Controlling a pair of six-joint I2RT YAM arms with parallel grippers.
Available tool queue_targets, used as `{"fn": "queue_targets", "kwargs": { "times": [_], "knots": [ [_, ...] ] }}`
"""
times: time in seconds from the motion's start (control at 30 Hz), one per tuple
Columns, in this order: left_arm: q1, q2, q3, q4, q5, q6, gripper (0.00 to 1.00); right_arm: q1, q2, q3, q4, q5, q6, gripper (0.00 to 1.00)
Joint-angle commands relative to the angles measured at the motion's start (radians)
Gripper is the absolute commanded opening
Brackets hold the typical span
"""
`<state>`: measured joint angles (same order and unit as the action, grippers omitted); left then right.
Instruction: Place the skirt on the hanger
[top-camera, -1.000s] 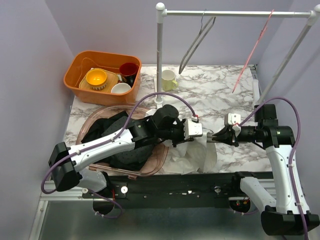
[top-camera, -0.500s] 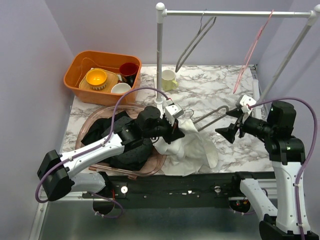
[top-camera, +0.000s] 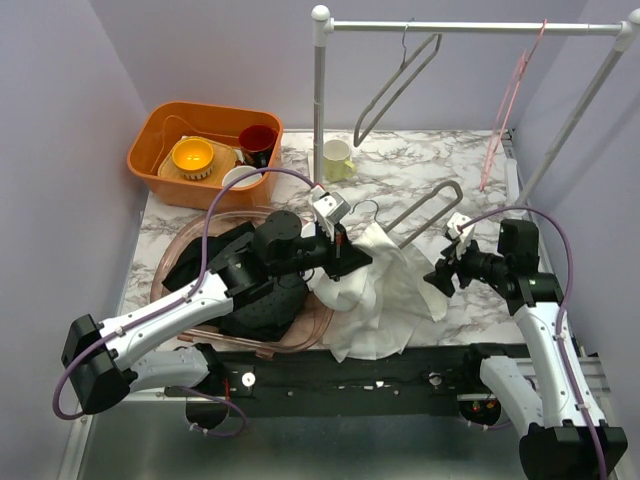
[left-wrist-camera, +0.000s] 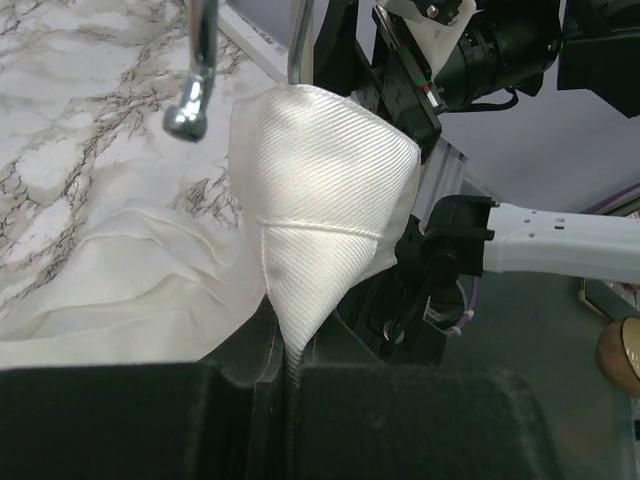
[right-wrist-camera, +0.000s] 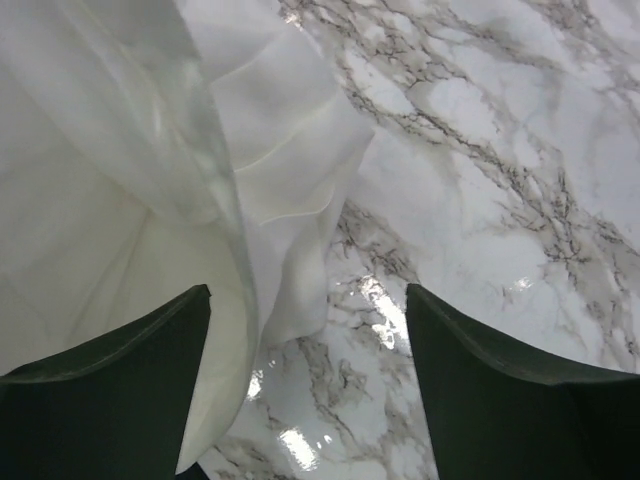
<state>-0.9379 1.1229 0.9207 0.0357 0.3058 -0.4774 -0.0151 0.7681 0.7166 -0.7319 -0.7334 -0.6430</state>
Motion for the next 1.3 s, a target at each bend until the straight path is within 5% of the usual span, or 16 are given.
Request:
{"fn": "queue_targets", "kwargs": {
  "times": [0.0, 0.03, 0.07, 0.13, 0.17, 0.2, 0.37, 0.63, 0.97, 1.17, 1.27],
  "knots": [
    [0.002, -0.038, 0.0, 0.081, -0.025, -0.041, 0.0, -0.005, 0.028, 0.006, 0.097, -0.012, 0.043, 0.76],
    [0.002, -0.04, -0.002, 0.079, -0.03, -0.04, 0.0, -0.005, 0.036, 0.007, 0.083, -0.046, 0.045, 0.73],
    [0.002, -0.043, -0.002, 0.076, -0.034, -0.038, 0.0, -0.005, 0.037, 0.006, 0.078, -0.061, 0.052, 0.53],
    [0.004, -0.052, -0.002, 0.056, -0.042, -0.021, 0.0, -0.005, 0.037, 0.018, 0.065, -0.069, 0.068, 0.33],
    [0.004, -0.055, -0.005, 0.05, -0.046, -0.01, 0.0, -0.005, 0.033, 0.024, 0.066, -0.058, 0.1, 0.09],
    [0.004, -0.066, -0.008, 0.038, -0.045, 0.0, 0.0, -0.005, 0.028, 0.032, 0.069, -0.041, 0.12, 0.01],
    [0.004, -0.097, -0.017, -0.063, -0.053, 0.113, 0.0, -0.035, -0.018, 0.087, 0.158, 0.185, 0.333, 0.01],
    [0.007, -0.141, 0.001, -0.224, -0.005, 0.255, 0.0, -0.063, -0.033, 0.161, 0.218, 0.345, 0.437, 0.01],
    [0.007, -0.109, 0.081, -0.381, 0.064, 0.361, 0.0, -0.08, -0.001, 0.207, 0.278, 0.414, 0.465, 0.01],
    [0.007, -0.087, 0.147, -0.5, 0.073, 0.425, 0.0, -0.1, -0.003, 0.208, 0.29, 0.401, 0.476, 0.12],
    [0.007, -0.065, 0.177, -0.574, 0.05, 0.465, 0.0, -0.111, -0.003, 0.207, 0.292, 0.394, 0.474, 0.01]
  ]
}}
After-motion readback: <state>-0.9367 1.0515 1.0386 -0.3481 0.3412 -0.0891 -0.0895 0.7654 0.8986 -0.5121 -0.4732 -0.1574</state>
